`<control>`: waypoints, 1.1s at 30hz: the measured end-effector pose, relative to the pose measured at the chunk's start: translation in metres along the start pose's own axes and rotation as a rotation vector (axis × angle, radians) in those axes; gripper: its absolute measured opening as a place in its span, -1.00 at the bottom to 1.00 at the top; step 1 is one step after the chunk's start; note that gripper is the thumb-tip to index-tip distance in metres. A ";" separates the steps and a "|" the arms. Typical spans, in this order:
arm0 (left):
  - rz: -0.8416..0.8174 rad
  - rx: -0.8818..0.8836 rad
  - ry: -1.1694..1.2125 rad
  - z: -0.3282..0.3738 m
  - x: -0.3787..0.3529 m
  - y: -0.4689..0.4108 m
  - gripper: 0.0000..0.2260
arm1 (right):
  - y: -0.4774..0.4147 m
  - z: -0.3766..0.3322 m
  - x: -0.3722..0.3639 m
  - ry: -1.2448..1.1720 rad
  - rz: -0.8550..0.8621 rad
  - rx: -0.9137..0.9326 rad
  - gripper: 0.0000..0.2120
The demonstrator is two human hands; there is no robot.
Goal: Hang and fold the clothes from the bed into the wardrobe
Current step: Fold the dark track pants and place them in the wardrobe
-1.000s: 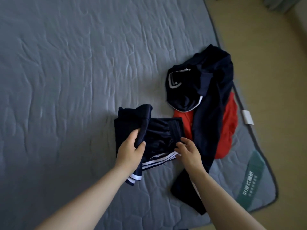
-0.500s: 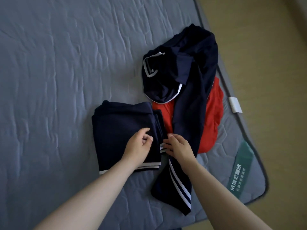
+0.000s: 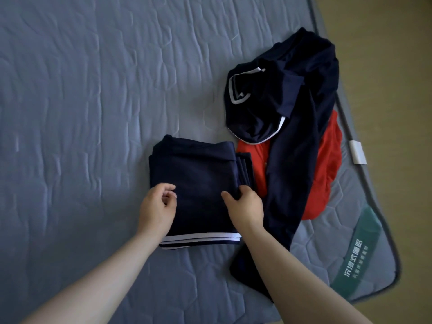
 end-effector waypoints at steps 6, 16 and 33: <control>0.050 0.079 0.003 -0.016 0.013 -0.004 -0.77 | 0.002 -0.025 0.040 -0.043 0.267 0.184 -0.72; -0.044 0.327 0.083 -0.042 -0.014 -0.010 -0.68 | -0.030 0.014 0.026 0.026 0.165 0.041 -0.68; -0.006 0.375 0.275 -0.049 -0.012 -0.005 -0.69 | -0.053 0.045 -0.004 -0.325 -0.177 -0.215 -0.65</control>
Point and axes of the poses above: each hand's wrist, its own y-axis away from the middle knuckle, its own x-axis out of the back of the hand, z = x × y, the point moved 9 cm from there along -y, towards the middle knuckle, and after that the axes turned 3 degrees about z, right-handed, at the moved point
